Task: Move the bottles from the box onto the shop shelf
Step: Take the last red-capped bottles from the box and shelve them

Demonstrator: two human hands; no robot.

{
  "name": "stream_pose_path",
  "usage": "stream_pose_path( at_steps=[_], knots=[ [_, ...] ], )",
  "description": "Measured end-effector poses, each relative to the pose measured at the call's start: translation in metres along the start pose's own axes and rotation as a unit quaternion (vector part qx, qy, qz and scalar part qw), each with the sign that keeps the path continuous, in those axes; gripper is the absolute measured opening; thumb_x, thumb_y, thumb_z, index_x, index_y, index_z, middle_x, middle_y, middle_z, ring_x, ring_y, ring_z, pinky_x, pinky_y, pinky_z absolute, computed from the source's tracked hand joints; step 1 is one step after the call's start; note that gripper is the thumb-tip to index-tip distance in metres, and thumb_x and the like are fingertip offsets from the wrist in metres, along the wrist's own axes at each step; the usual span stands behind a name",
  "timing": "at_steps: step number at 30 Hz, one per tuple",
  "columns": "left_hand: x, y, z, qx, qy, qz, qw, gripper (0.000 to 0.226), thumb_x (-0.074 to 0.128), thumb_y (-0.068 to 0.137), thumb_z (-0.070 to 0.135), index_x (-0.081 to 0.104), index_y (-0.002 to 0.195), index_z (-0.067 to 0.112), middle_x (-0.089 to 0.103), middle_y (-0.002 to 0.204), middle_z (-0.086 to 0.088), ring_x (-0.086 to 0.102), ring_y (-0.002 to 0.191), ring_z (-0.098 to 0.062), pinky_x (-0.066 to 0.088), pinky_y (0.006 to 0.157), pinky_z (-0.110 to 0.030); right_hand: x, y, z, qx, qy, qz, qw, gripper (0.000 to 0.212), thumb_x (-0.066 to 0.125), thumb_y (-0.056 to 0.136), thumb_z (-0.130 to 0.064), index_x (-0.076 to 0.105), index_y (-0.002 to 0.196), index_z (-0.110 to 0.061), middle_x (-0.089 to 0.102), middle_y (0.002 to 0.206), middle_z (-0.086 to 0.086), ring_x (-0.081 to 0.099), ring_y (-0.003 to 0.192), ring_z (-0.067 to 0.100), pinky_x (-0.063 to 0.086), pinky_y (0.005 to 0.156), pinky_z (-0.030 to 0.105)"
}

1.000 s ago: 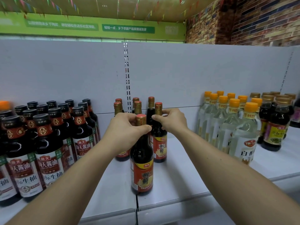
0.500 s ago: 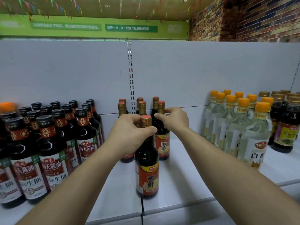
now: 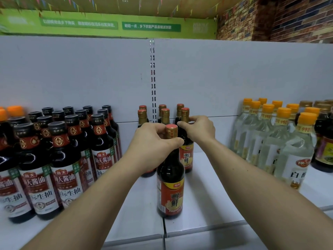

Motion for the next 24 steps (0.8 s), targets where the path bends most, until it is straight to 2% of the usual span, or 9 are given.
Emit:
stream_pose_path(
  at_steps=[5,8,11,12,14,16,19,21,24],
  knots=[
    [0.000,0.000,-0.002,0.004,0.007,-0.001,1.000,0.009,0.081,0.086,0.035,0.076,0.089,0.028,0.075,0.076,0.016,0.071,0.072,0.002,0.054,0.060,-0.017,0.000,-0.002,0.000,0.001,0.005,-0.001,1.000,0.043,0.077,0.081,-0.060,0.077,0.113,-0.030,0.077,0.107,-0.007,0.071,0.096,0.019,0.059,0.083,0.037],
    [0.000,0.001,-0.002,0.002,0.005,0.000,1.000,0.010,0.081,0.085,0.035,0.076,0.090,0.028,0.075,0.077,0.015,0.072,0.073,0.000,0.057,0.063,-0.021,0.000,-0.002,0.001,0.009,0.014,-0.017,1.000,0.046,0.077,0.076,-0.066,0.076,0.107,-0.032,0.077,0.100,-0.006,0.073,0.084,0.019,0.062,0.080,0.041],
    [-0.001,0.001,-0.002,0.003,0.008,0.001,1.000,0.009,0.080,0.086,0.035,0.077,0.091,0.028,0.076,0.077,0.013,0.072,0.072,0.000,0.058,0.063,-0.023,-0.005,-0.006,0.002,0.023,0.011,-0.056,0.998,0.060,0.072,0.075,-0.074,0.074,0.114,-0.028,0.077,0.093,-0.003,0.074,0.069,0.015,0.062,0.073,0.037],
    [-0.001,0.001,-0.002,0.002,0.010,0.002,1.000,0.010,0.080,0.086,0.035,0.077,0.091,0.028,0.076,0.077,0.013,0.072,0.072,-0.001,0.058,0.063,-0.023,-0.007,-0.009,0.004,0.028,0.011,-0.065,0.997,0.067,0.070,0.076,-0.076,0.072,0.119,-0.024,0.077,0.094,-0.002,0.075,0.069,0.015,0.061,0.073,0.037],
    [-0.001,0.001,-0.002,0.002,0.009,0.004,1.000,0.011,0.081,0.085,0.035,0.077,0.091,0.027,0.076,0.078,0.013,0.072,0.073,0.000,0.057,0.063,-0.022,-0.014,-0.016,0.008,0.036,0.016,-0.067,0.997,0.075,0.070,0.077,-0.074,0.067,0.128,-0.019,0.076,0.108,0.000,0.076,0.084,0.020,0.062,0.081,0.043],
    [-0.001,0.000,-0.003,0.003,0.009,0.005,1.000,0.013,0.081,0.085,0.036,0.077,0.092,0.026,0.076,0.078,0.013,0.072,0.073,0.001,0.053,0.061,-0.017,-0.024,-0.028,0.013,0.045,0.027,-0.070,0.996,0.066,0.075,0.082,-0.062,0.065,0.130,-0.018,0.072,0.114,-0.001,0.075,0.089,0.020,0.062,0.082,0.043],
    [0.000,-0.001,-0.005,0.003,0.001,0.007,1.000,0.016,0.081,0.085,0.037,0.077,0.096,0.027,0.076,0.079,0.014,0.071,0.074,0.003,0.052,0.060,-0.015,-0.039,-0.050,0.019,0.053,0.047,-0.097,0.993,0.035,0.075,0.091,-0.043,0.071,0.116,-0.018,0.073,0.103,-0.003,0.075,0.079,0.014,0.062,0.071,0.035],
    [0.000,-0.001,-0.004,0.003,-0.001,0.005,1.000,0.019,0.081,0.085,0.038,0.076,0.100,0.028,0.076,0.082,0.014,0.071,0.075,0.004,0.051,0.060,-0.012,-0.045,-0.065,0.022,0.058,0.054,-0.133,0.988,0.020,0.071,0.095,-0.037,0.074,0.105,-0.020,0.077,0.100,-0.001,0.074,0.082,0.013,0.064,0.078,0.040],
    [-0.001,0.000,-0.004,0.003,0.003,-0.004,1.000,0.021,0.081,0.084,0.039,0.076,0.101,0.027,0.077,0.084,0.014,0.071,0.077,0.003,0.049,0.059,-0.010,-0.052,-0.086,0.026,0.073,0.082,-0.194,0.975,0.013,0.071,0.095,-0.031,0.077,0.102,-0.021,0.079,0.097,-0.003,0.075,0.085,0.012,0.061,0.088,0.043]
  ],
)
Point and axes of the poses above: each hand's wrist, its own y-axis towards the middle knuckle, its own x-axis out of the palm, z = x × y, the point moved 2 cm from there along y, towards the middle knuckle
